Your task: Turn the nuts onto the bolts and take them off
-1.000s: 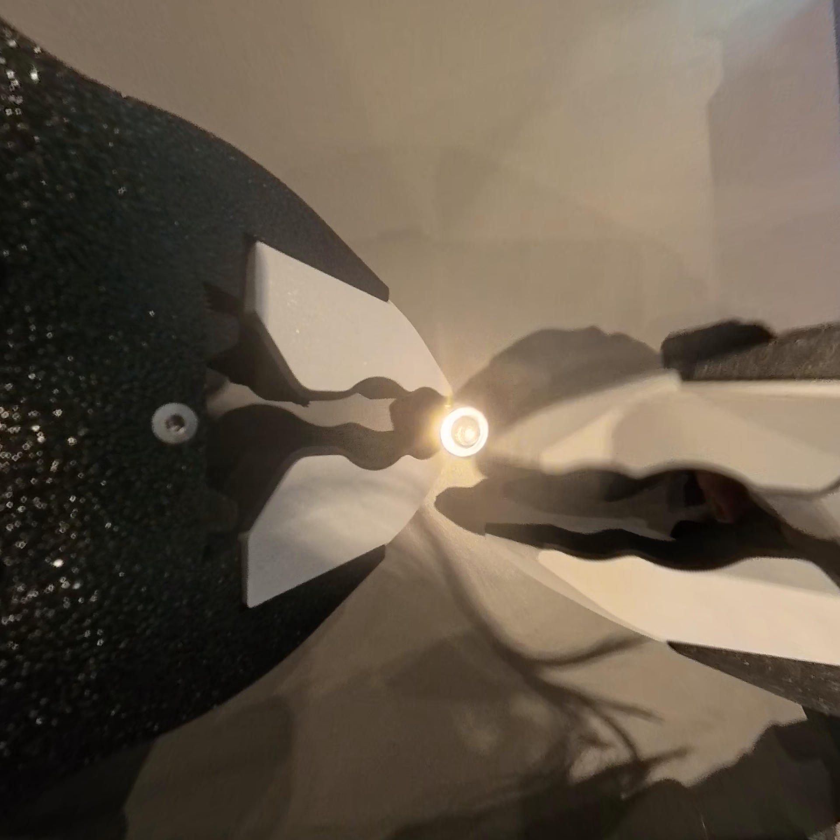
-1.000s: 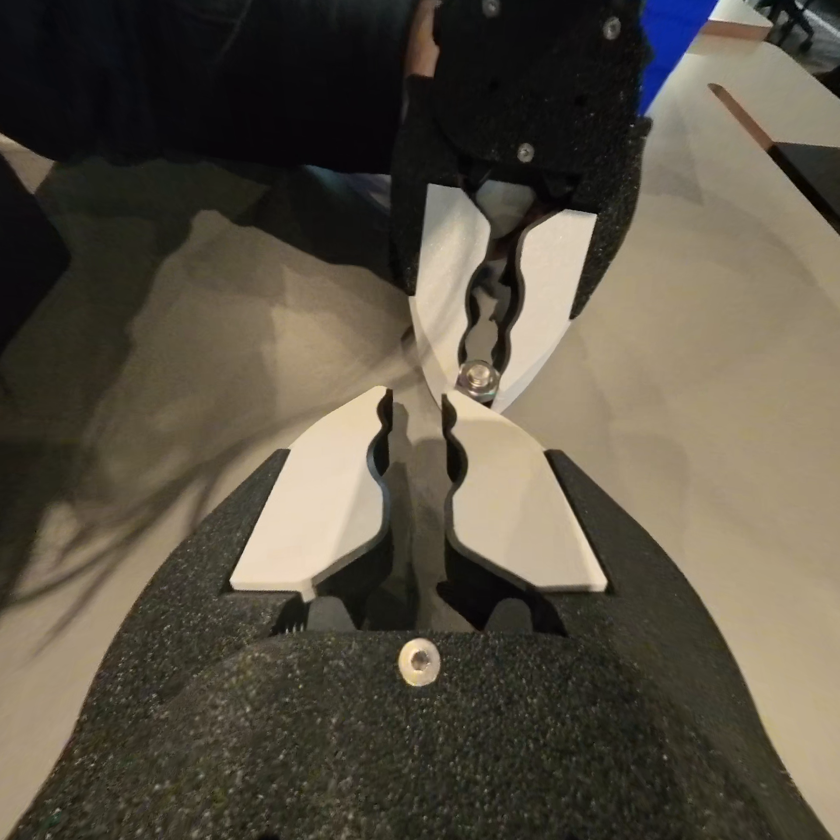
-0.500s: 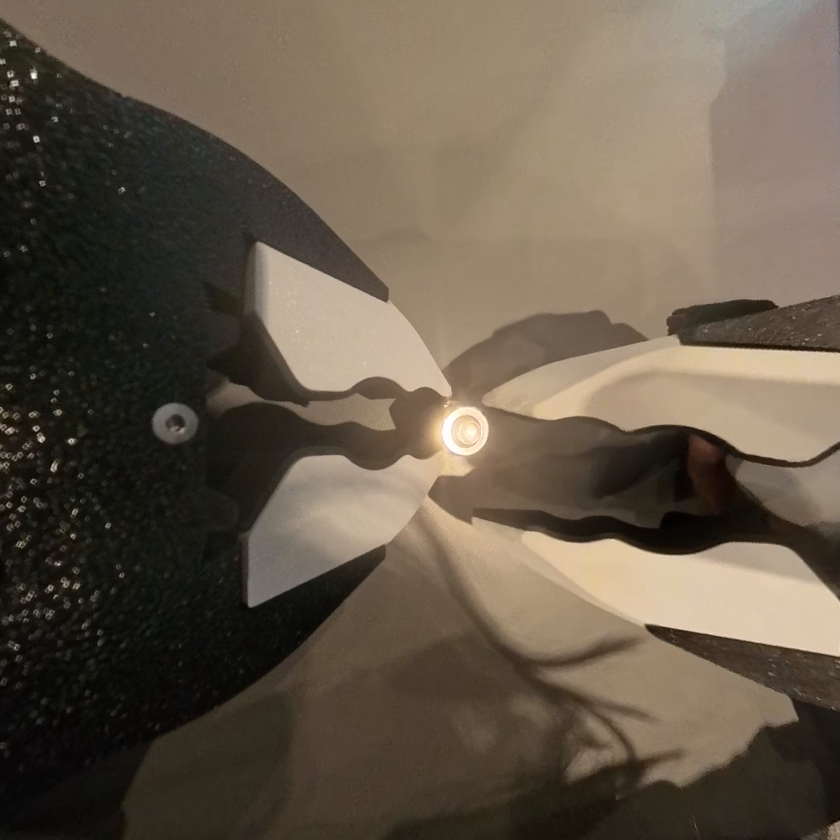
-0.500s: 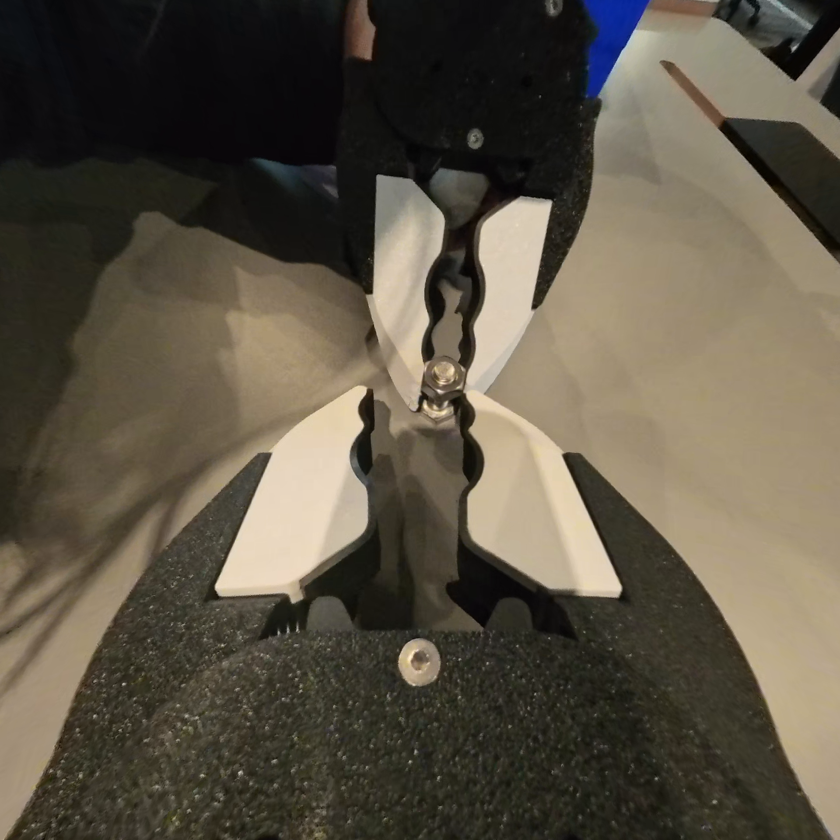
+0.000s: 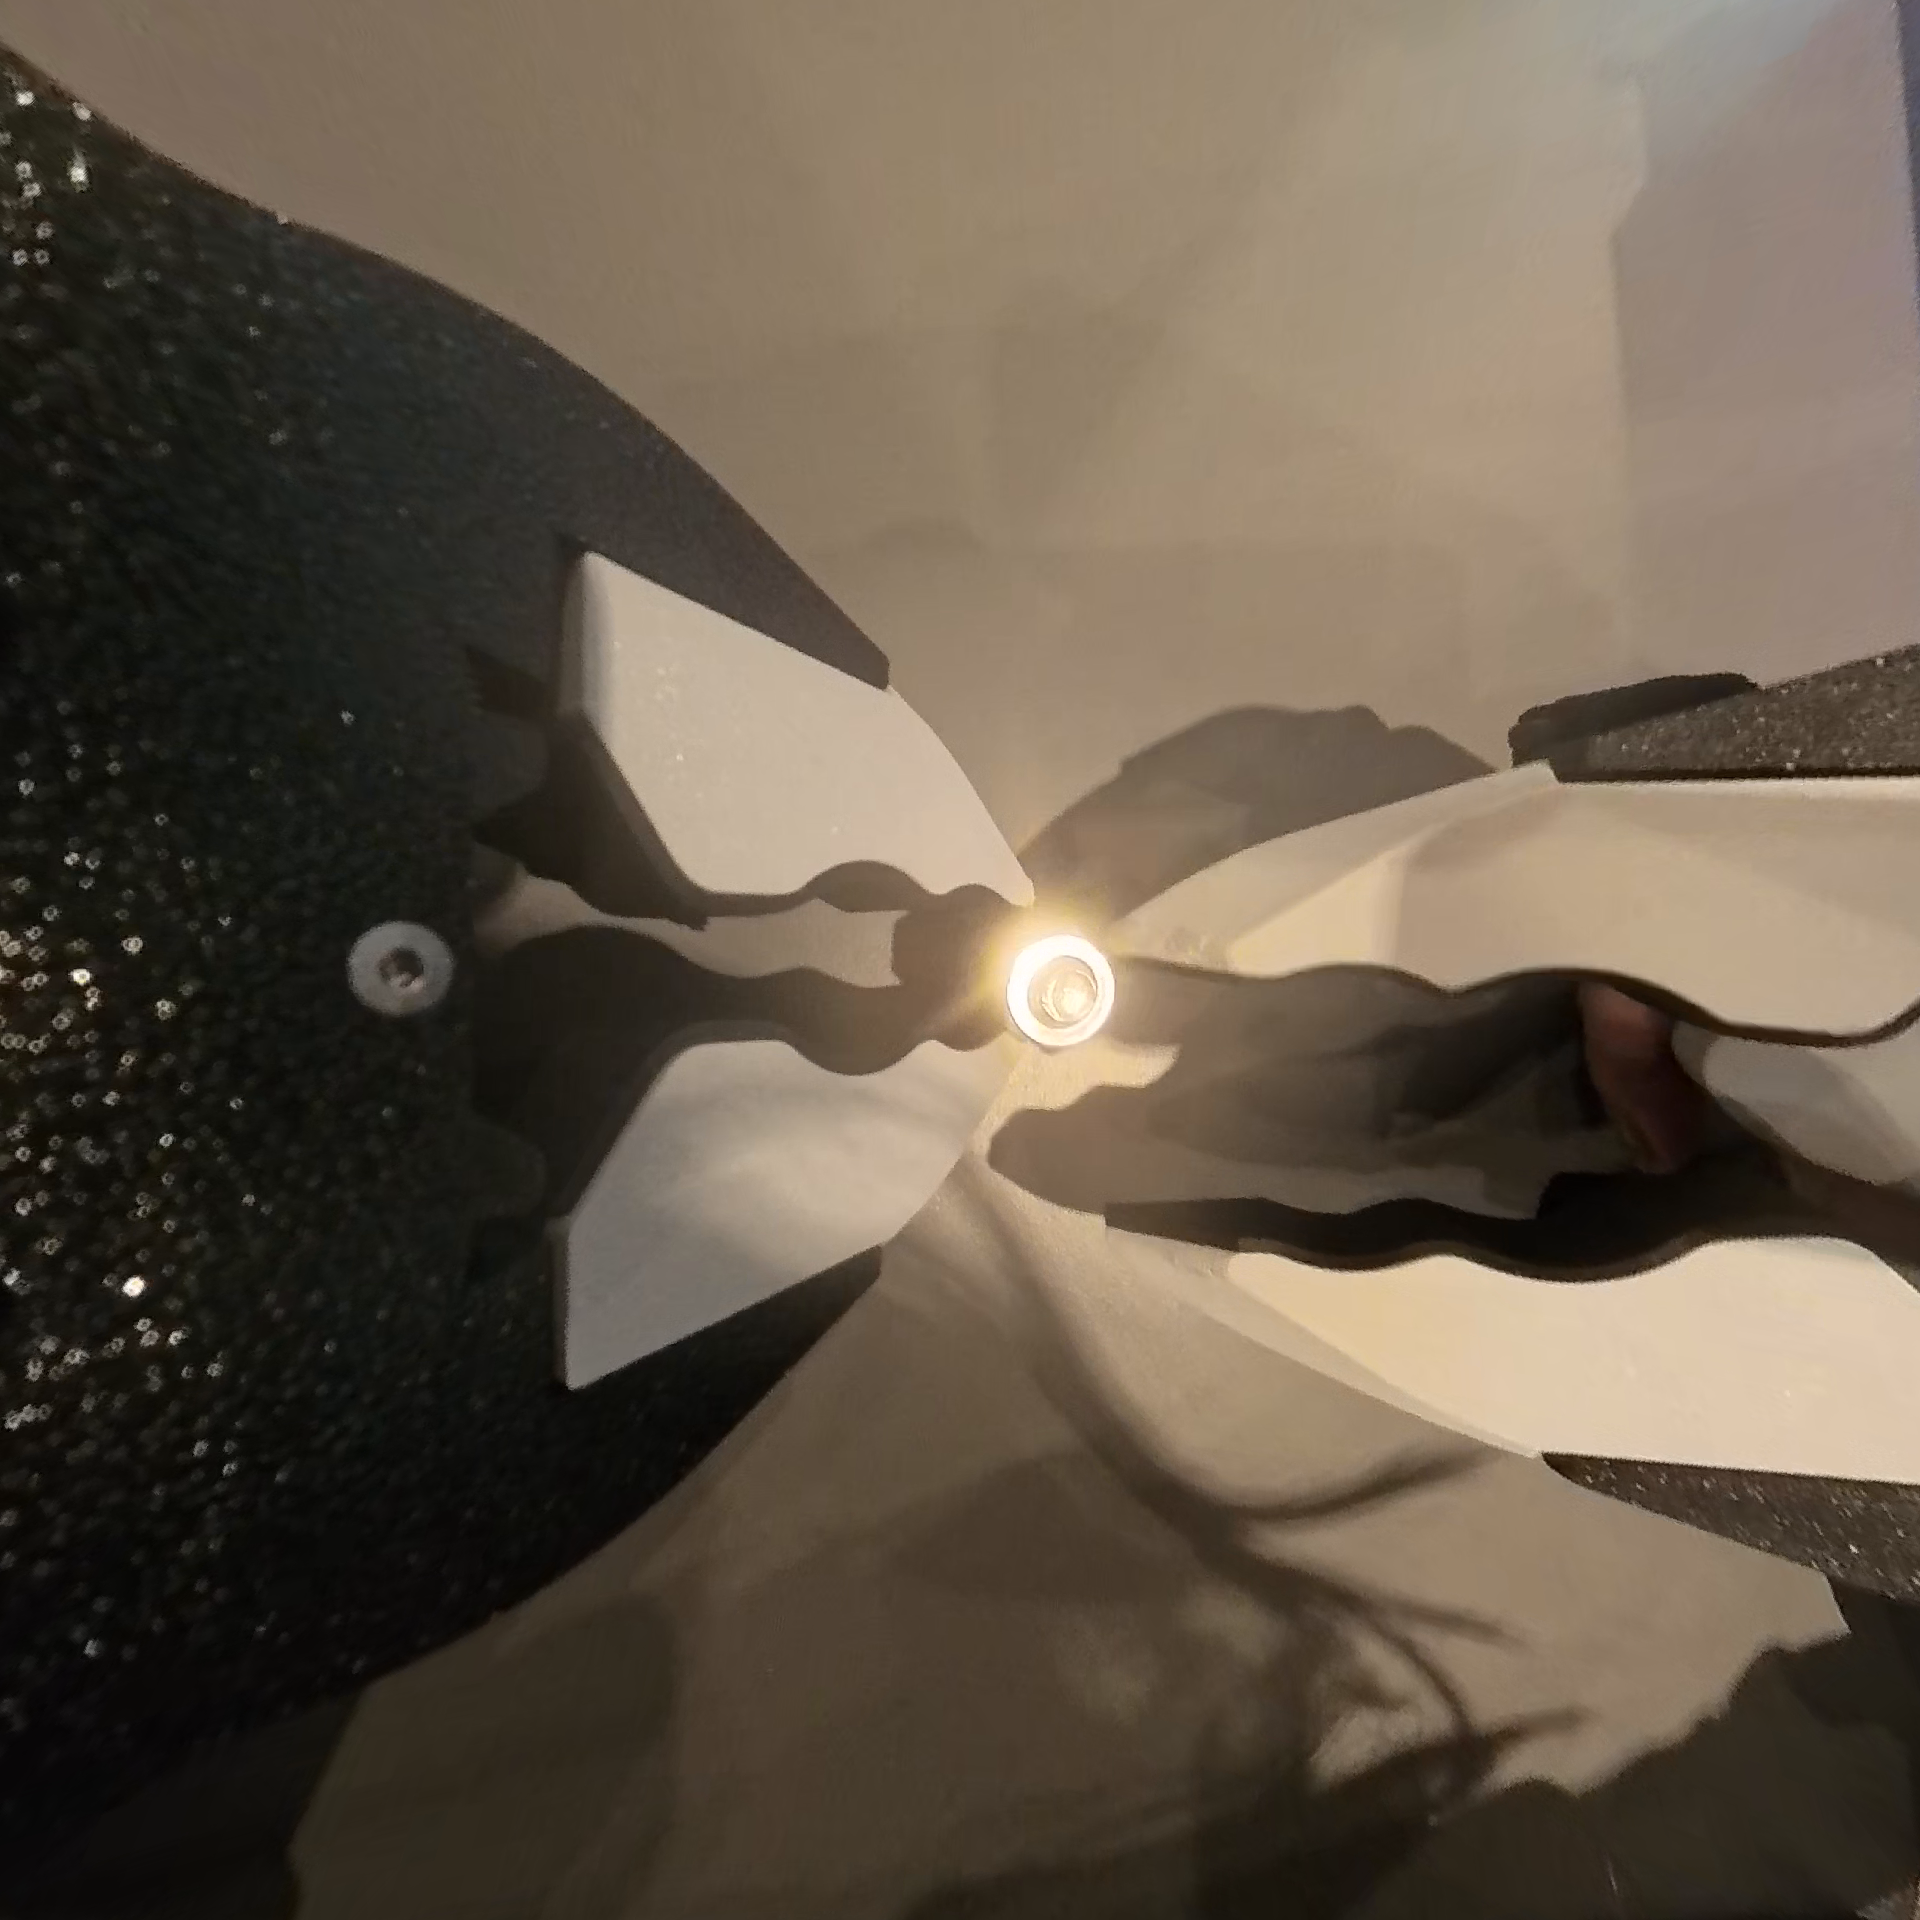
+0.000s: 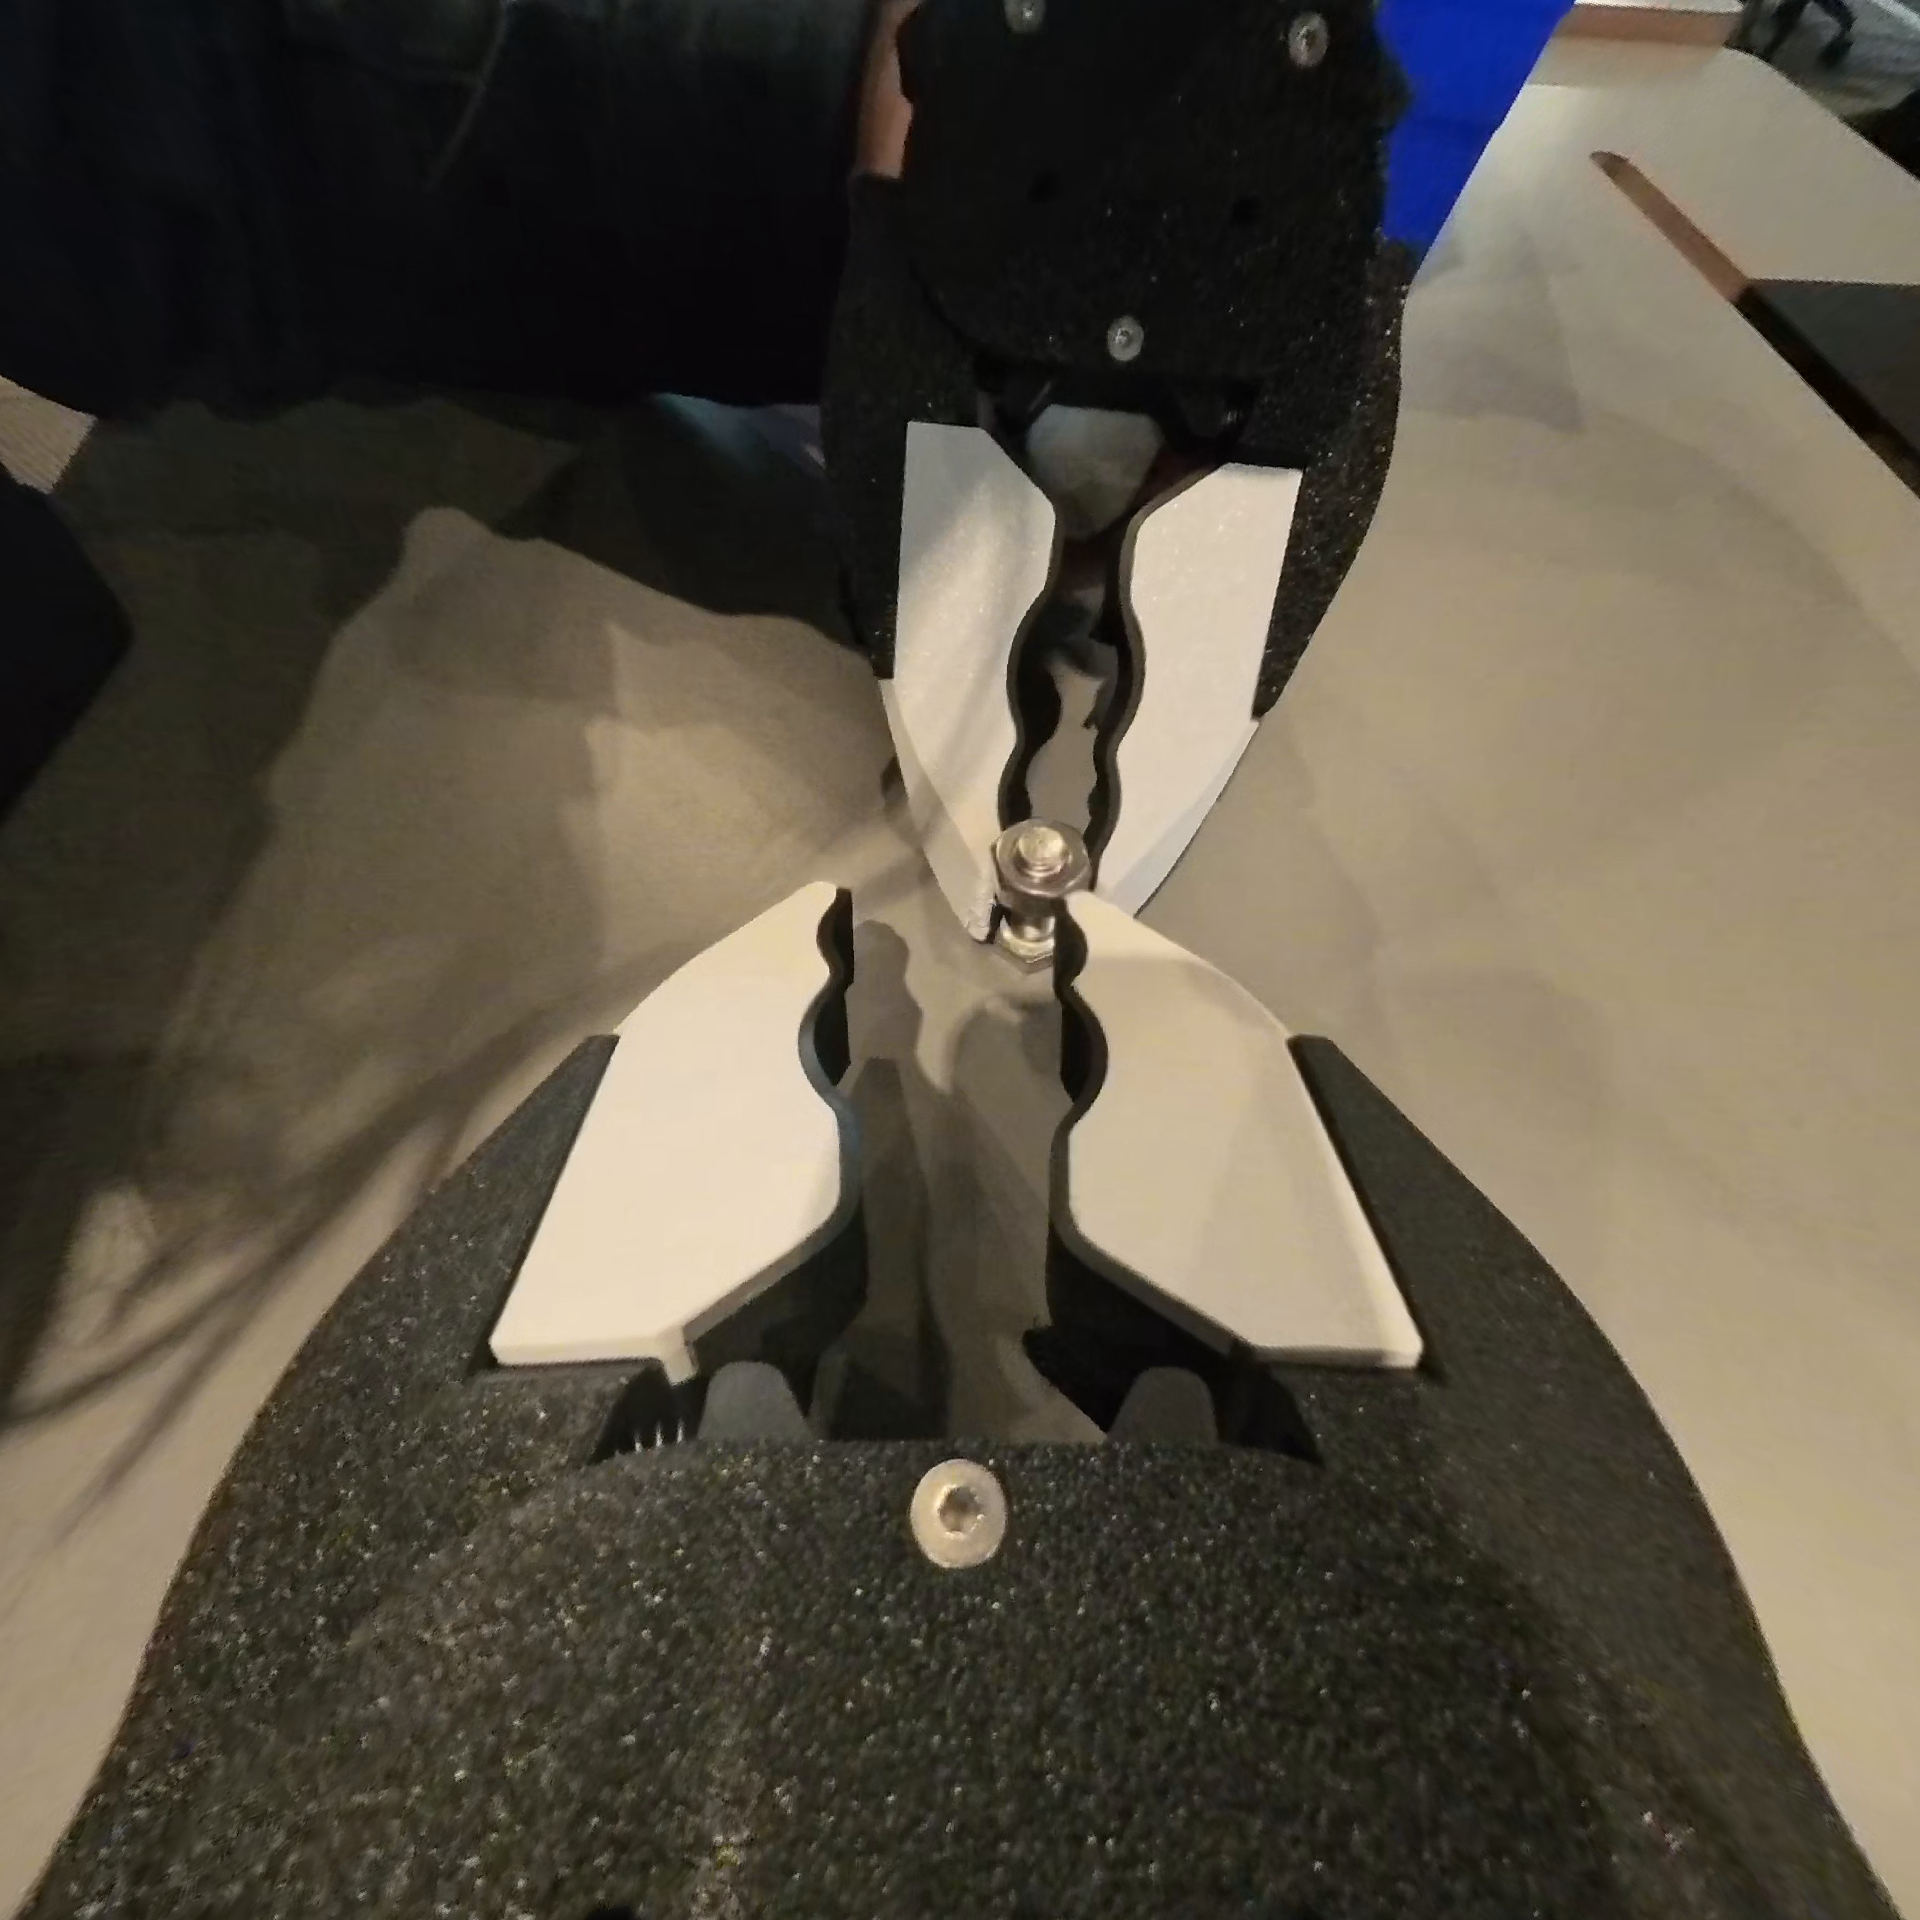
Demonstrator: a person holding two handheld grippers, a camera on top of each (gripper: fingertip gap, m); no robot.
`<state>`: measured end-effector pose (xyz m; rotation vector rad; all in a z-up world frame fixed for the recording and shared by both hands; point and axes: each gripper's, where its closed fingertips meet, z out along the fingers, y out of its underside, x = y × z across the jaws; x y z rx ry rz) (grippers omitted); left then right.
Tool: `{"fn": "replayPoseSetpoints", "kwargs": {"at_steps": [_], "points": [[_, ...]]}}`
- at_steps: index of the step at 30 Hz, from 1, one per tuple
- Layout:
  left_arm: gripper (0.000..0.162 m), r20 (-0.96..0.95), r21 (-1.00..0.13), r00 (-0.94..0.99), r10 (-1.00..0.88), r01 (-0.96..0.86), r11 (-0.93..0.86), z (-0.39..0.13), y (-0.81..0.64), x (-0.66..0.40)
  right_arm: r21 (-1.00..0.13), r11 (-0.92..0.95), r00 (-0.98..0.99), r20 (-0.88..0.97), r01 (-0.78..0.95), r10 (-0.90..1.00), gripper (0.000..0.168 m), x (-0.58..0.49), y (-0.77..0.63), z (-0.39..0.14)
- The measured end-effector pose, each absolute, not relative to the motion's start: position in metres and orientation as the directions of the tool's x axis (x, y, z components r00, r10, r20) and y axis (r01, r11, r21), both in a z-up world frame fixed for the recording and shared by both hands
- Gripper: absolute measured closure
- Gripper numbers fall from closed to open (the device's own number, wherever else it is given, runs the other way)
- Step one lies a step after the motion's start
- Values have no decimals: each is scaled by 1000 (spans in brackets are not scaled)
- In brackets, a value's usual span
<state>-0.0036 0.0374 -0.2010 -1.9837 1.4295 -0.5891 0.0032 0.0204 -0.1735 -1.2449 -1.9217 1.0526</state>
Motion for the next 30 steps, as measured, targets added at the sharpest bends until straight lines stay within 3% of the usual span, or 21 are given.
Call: {"fn": "replayPoseSetpoints", "kwargs": {"at_steps": [3, 4, 7, 14, 30], "points": [[146, 1, -704, 316, -949, -674, -225, -201, 37, -4, -863, 250, -394, 65, 439, 917, 137, 6, 18, -174], [146, 4, -704, 320, -947, -672, -230, -201, 38, -4, -863, 265, -430, 61, 431, 901, 149, 8, 12, -174], [146, 8, -704, 326, -945, -670, -237, -201, 38, -4, -850, 299, -428, 98, 433, 899, 149, 8, 12, -177], [146, 10, -704, 327, -945, -669, -239, -201, 39, -3, -886, 191, -287, 69, 422, 955, 133, -1, 34, -168], [146, 1, -704, 316, -949, -674, -225, -201, 39, -3, -852, 275, -362, 109, 445, 926, 130, 0, 23, -176]]}}
